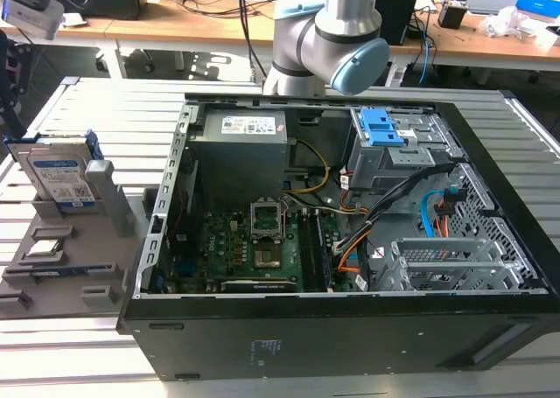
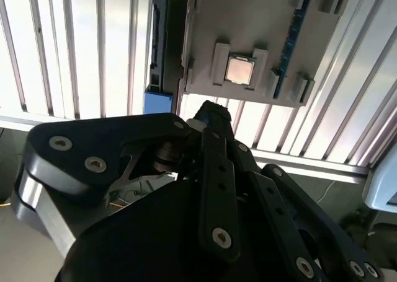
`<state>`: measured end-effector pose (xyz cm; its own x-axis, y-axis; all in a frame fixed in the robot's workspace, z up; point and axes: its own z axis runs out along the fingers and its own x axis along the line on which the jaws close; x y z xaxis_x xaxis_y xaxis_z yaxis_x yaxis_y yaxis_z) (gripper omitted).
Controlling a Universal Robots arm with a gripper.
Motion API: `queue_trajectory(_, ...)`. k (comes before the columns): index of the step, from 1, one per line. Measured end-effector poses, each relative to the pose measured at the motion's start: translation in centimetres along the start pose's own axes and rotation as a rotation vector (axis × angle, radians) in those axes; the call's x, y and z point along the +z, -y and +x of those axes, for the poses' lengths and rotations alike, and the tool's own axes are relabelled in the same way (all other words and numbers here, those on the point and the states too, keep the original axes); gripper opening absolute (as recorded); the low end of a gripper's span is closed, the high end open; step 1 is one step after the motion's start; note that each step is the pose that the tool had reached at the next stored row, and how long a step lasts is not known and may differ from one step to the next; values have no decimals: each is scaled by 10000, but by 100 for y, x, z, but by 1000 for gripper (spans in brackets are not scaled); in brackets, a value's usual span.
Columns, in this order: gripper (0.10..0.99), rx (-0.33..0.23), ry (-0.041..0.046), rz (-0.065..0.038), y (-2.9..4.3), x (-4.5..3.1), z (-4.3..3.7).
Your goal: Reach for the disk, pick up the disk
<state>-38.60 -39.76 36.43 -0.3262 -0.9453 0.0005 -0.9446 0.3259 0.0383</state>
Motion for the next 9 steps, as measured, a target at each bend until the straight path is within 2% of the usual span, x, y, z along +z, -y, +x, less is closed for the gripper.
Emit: queue_trajectory(9,106,-922,-35,0,0,0,0)
